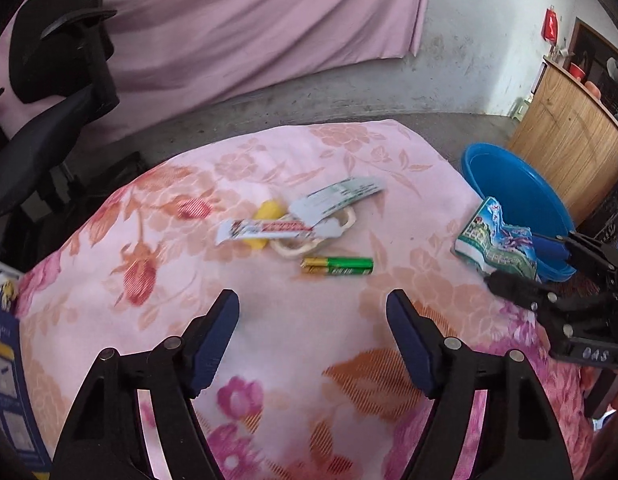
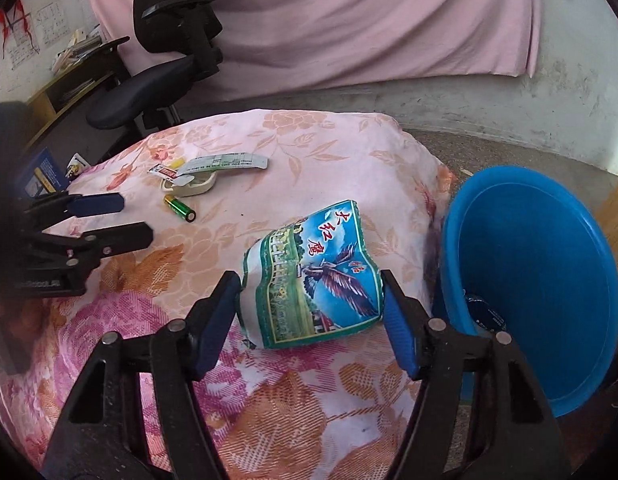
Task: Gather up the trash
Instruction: 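Grasp the green battery with the left tool while the right tool grasps the bird-print snack bag, then carry battery and snack bag over the blue bucket and open both tools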
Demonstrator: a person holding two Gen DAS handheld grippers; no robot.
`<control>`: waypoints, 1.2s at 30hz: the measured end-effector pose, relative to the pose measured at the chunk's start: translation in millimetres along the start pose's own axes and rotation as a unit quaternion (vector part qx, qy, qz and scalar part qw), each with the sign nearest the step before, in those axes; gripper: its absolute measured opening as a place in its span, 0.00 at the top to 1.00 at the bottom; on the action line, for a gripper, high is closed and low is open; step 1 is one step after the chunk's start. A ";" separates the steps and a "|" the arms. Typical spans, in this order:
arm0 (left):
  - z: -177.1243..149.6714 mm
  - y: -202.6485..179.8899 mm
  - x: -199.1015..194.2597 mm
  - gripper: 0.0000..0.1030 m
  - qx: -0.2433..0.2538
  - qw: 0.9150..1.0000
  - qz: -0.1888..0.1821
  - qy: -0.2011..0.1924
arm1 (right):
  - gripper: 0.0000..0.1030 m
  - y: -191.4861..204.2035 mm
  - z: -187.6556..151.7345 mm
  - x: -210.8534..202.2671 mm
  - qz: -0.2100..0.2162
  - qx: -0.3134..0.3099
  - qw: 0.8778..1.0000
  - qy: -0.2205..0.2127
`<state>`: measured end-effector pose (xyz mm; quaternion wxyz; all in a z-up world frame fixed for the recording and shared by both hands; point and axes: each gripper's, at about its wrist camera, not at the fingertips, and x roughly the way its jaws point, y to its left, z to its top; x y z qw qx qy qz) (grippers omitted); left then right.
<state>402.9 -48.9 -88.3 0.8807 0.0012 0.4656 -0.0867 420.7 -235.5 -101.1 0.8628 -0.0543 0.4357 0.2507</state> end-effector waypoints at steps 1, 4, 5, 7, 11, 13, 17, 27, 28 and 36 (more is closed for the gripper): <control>3.3 -1.9 6.1 0.32 0.000 1.000 0.002 0.008 | 0.09 2.5 0.2 2.0 0.000 -0.001 1.000 0.000; 9.9 -9.2 20.4 0.32 0.003 1.000 0.019 0.021 | 0.09 4.4 -0.2 1.4 -0.001 -0.006 1.000 0.000; 11.7 -11.2 22.8 0.32 0.006 1.000 0.017 0.021 | 0.09 4.7 -0.2 1.4 -0.001 -0.007 1.000 0.000; 13.4 -13.6 26.3 0.34 0.010 1.000 0.013 0.021 | 0.09 5.5 0.0 2.5 0.000 -0.007 1.000 0.000; 13.7 -16.5 28.5 0.54 0.022 0.999 0.012 0.022 | 0.09 6.1 -0.4 3.5 0.000 -0.011 1.000 0.002; 14.3 -20.4 30.0 0.63 0.030 0.999 0.010 0.023 | 0.09 6.9 -0.2 4.2 -0.001 -0.013 1.000 0.002; 11.0 -25.8 27.7 0.63 0.036 0.999 0.019 0.020 | 0.09 6.2 -1.0 3.1 0.006 -0.010 1.000 -0.001; -10.7 -34.9 -23.0 0.63 0.006 0.997 0.016 -0.070 | 0.11 4.0 -4.8 -15.9 0.019 -0.008 0.999 -0.047; -11.2 -36.0 -30.2 0.63 0.002 0.996 0.021 -0.088 | 0.11 4.6 -4.7 -21.4 0.013 -0.009 0.998 -0.060; 0.6 -50.3 -81.8 0.63 -0.021 0.977 0.024 -0.211 | 0.11 -2.7 -6.1 -74.4 -0.025 -0.006 0.982 -0.189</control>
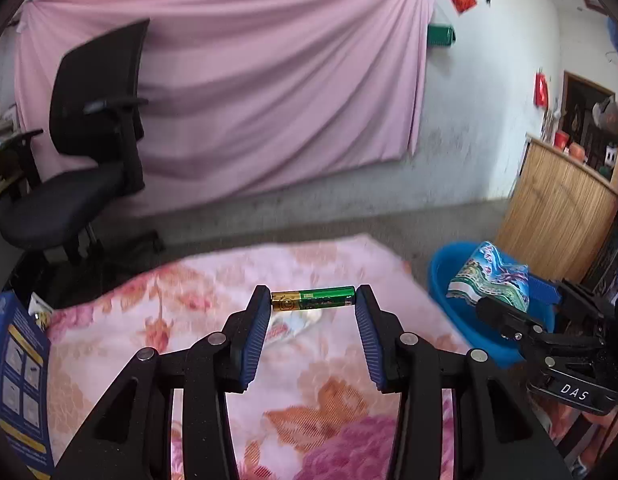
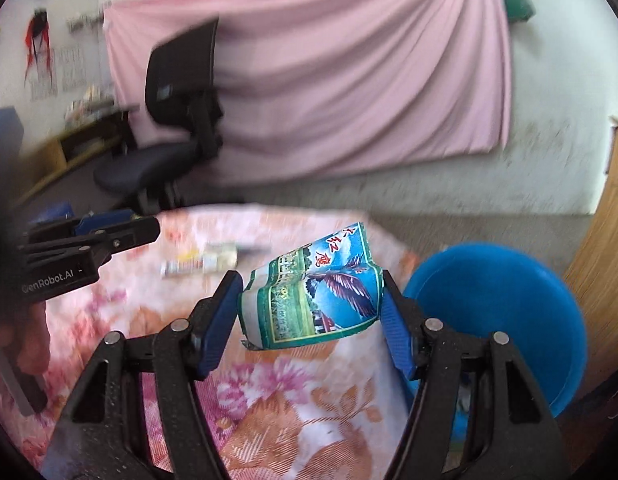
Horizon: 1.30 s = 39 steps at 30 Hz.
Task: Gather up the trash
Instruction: 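Carry battery and snack bag over the blue bucket and open both tools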
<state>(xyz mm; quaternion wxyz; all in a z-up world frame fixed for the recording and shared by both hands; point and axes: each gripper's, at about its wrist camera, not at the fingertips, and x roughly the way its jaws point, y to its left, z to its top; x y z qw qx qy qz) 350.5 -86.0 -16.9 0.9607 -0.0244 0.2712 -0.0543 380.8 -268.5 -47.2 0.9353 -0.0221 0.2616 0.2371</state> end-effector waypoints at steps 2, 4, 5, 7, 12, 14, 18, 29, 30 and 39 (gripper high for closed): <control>10.5 -5.5 -10.3 0.63 0.005 0.999 -0.002 -0.037 | 0.11 -7.8 3.9 -19.3 -0.019 0.006 0.998 -0.055; 19.2 -15.7 -19.1 0.63 0.011 0.997 -0.003 -0.072 | 0.11 -14.1 7.2 -35.6 -0.038 0.015 0.994 -0.100; 23.4 -20.8 -23.1 0.63 0.015 0.996 -0.005 -0.088 | 0.11 -18.4 7.8 -43.9 -0.042 0.023 0.991 -0.121; 32.1 -32.0 -29.8 0.63 0.023 0.993 -0.012 -0.116 | 0.11 -24.4 7.8 -57.7 -0.049 0.036 0.986 -0.154; 46.2 -55.2 -37.4 0.63 0.035 0.986 -0.047 -0.159 | 0.10 -36.2 4.5 -93.7 -0.101 0.041 0.966 -0.235; 48.8 -68.6 -41.0 0.63 0.051 0.981 -0.059 -0.176 | 0.10 -43.1 0.5 -103.4 -0.121 0.043 0.959 -0.251; 45.2 -98.1 -41.7 0.63 0.094 0.972 -0.076 -0.199 | 0.10 -55.4 -6.5 -112.5 -0.149 0.049 0.955 -0.253; 30.2 -165.3 -9.2 0.63 0.159 0.962 -0.129 -0.180 | 0.10 -118.2 -28.8 -120.3 -0.189 0.116 0.953 -0.208; 28.1 -168.9 -6.0 0.63 0.162 0.963 -0.129 -0.173 | 0.10 -121.5 -30.2 -119.3 -0.189 0.122 0.953 -0.203; 32.2 -183.9 43.4 0.63 0.137 0.979 -0.142 -0.052 | 0.10 -145.5 -40.7 -89.5 -0.182 0.160 0.961 -0.132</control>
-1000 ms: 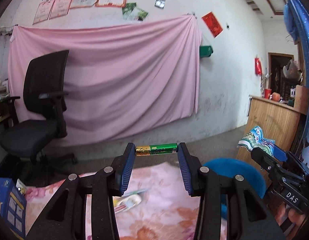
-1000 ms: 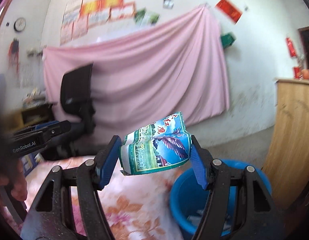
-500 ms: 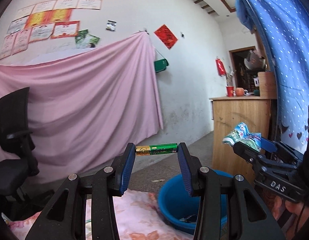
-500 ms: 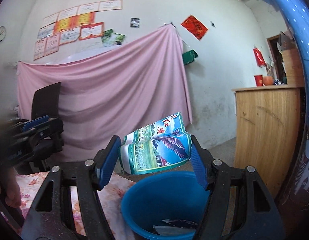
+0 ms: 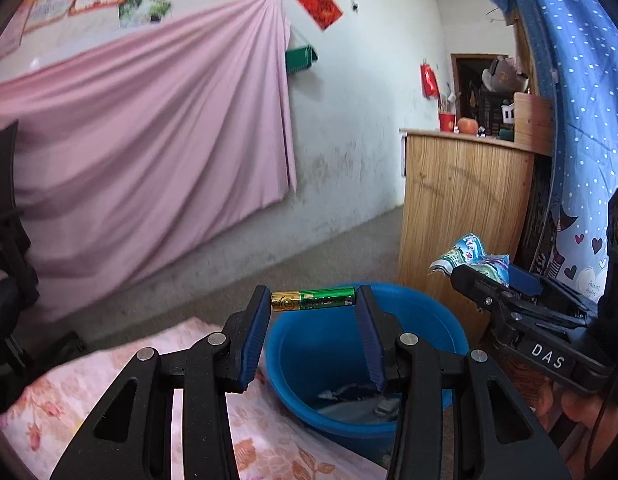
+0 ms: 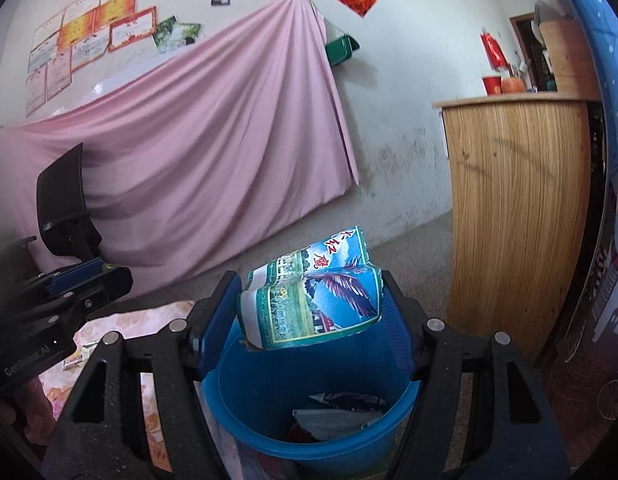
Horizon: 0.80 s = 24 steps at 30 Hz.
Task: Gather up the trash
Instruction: 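Carry battery and snack bag over the blue bucket and open both tools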
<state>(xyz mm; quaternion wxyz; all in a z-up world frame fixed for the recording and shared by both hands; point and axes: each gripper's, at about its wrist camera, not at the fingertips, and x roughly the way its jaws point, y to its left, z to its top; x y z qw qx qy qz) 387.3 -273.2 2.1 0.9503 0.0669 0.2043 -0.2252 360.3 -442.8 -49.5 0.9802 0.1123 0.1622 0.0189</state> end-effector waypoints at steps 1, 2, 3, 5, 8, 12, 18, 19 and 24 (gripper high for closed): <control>0.4 2.3 7.2 0.63 -0.010 1.000 -0.003 0.017 | 0.10 -0.9 -2.2 3.2 0.000 0.003 1.000 0.007; 1.0 4.8 11.6 0.63 -0.019 0.999 -0.005 0.029 | 0.10 -1.7 -4.7 8.4 0.001 0.005 1.000 0.017; 1.4 7.1 17.7 0.63 -0.030 0.999 -0.010 0.044 | 0.10 -2.1 -6.7 12.2 0.000 0.006 1.000 0.023; 2.3 10.7 28.3 0.63 -0.047 0.996 -0.019 0.074 | 0.10 -4.0 -11.4 21.2 0.000 0.009 0.999 0.040; 3.0 13.5 43.2 0.63 -0.062 0.992 -0.026 0.108 | 0.10 -7.7 -18.6 32.5 0.002 0.018 0.998 0.063; 1.7 16.8 56.3 0.63 -0.082 0.987 -0.034 0.133 | 0.09 -12.9 -25.6 46.0 0.006 0.030 0.996 0.087; -2.0 21.4 65.4 0.63 -0.106 0.981 -0.047 0.158 | 0.08 -20.2 -32.2 59.5 0.019 0.051 0.992 0.113; -1.3 22.5 67.7 0.63 -0.110 0.979 -0.050 0.163 | 0.07 -21.4 -32.6 60.6 0.019 0.054 0.992 0.114; 0.1 31.2 70.7 0.62 -0.130 0.975 -0.059 0.170 | 0.06 -24.3 -33.3 63.8 0.016 0.060 0.991 0.119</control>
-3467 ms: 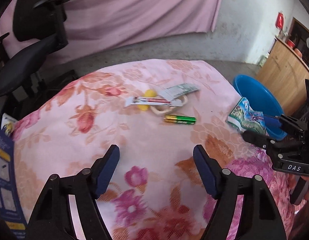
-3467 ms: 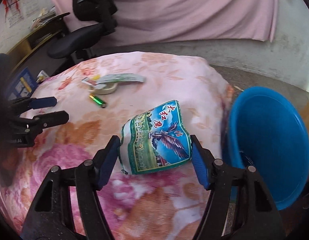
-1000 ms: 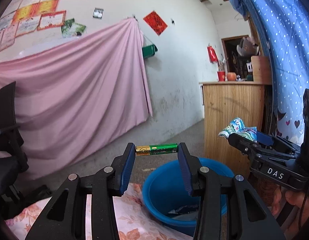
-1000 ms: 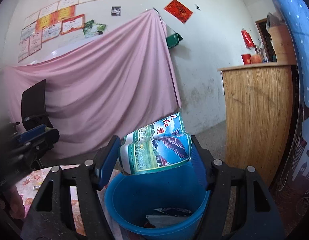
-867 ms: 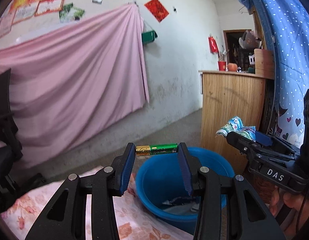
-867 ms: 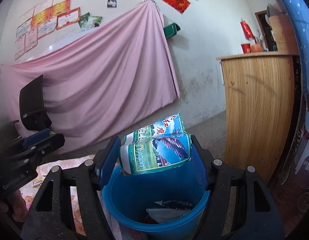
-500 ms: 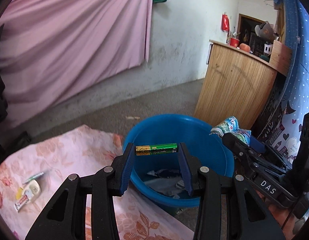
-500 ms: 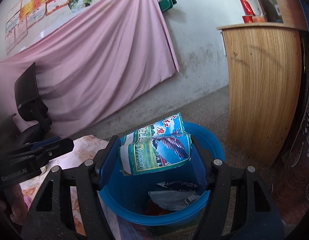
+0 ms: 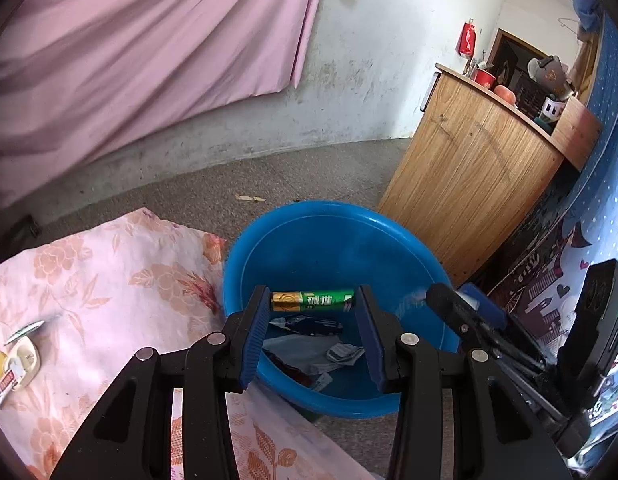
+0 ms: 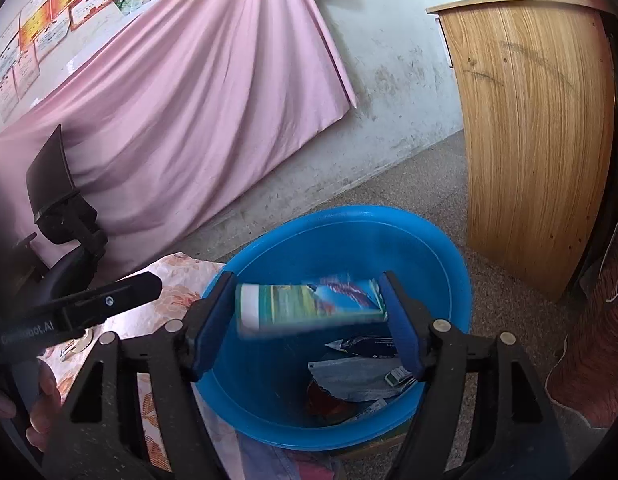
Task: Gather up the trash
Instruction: 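Carry battery and snack bag over the blue bucket and open both tools, then move both tools back over the bed toward the white lid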
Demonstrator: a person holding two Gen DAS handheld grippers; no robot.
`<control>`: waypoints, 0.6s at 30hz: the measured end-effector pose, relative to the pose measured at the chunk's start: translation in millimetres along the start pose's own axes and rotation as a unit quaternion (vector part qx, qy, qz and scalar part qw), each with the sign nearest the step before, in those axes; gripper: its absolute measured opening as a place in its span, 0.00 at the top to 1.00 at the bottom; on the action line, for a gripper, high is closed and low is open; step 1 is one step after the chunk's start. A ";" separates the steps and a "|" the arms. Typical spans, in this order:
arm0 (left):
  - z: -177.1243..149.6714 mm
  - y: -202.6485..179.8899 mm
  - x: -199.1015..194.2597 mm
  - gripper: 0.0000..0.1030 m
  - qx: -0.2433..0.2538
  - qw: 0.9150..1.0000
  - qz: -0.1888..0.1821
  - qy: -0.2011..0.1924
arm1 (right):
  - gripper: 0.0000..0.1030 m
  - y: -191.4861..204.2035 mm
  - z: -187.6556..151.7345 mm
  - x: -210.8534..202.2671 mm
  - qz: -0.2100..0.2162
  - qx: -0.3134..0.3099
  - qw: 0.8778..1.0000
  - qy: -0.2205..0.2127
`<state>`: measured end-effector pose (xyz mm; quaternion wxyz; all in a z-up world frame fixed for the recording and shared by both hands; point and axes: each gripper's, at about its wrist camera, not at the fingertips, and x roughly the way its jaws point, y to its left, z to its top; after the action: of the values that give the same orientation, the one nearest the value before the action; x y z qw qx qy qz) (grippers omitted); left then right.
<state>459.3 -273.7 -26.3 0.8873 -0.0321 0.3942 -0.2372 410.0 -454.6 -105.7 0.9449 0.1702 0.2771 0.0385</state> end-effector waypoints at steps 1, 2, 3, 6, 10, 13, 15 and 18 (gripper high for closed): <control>0.6 0.6 -0.3 0.58 -0.002 1.000 0.001 0.000 | 0.06 -0.2 -0.2 0.6 0.000 0.000 1.000 0.002; 1.0 2.0 -0.9 0.55 -0.004 1.000 0.000 -0.001 | 0.06 0.0 -0.3 0.8 0.000 0.000 1.000 0.002; 1.1 3.3 -1.9 0.54 -0.005 1.000 0.001 -0.003 | 0.06 2.4 -1.2 -0.3 0.001 0.000 1.000 0.003; 1.5 6.6 -5.8 0.54 -0.009 1.000 0.002 -0.008 | 0.04 3.3 -1.0 0.4 0.002 -0.002 1.000 0.004; 2.0 12.2 -11.7 0.53 -0.021 1.000 0.004 -0.017 | 0.02 4.4 0.6 0.2 0.001 -0.001 1.000 0.005; 1.2 18.2 -22.7 0.45 -0.031 0.999 0.004 -0.034 | 0.00 7.4 2.9 -1.7 0.002 -0.003 1.000 0.001; 0.1 21.1 -33.7 0.42 -0.033 0.998 0.011 -0.052 | 0.00 10.9 3.6 -4.1 0.001 -0.004 1.000 -0.005; -1.9 25.1 -54.1 0.39 -0.029 0.996 0.023 -0.081 | 0.00 18.5 8.1 -12.7 0.007 -0.008 1.000 -0.020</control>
<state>436.6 -227.1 3.4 0.9204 -0.0678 0.3279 -0.2017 404.0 -441.8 -86.5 0.9513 0.1648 0.2570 0.0437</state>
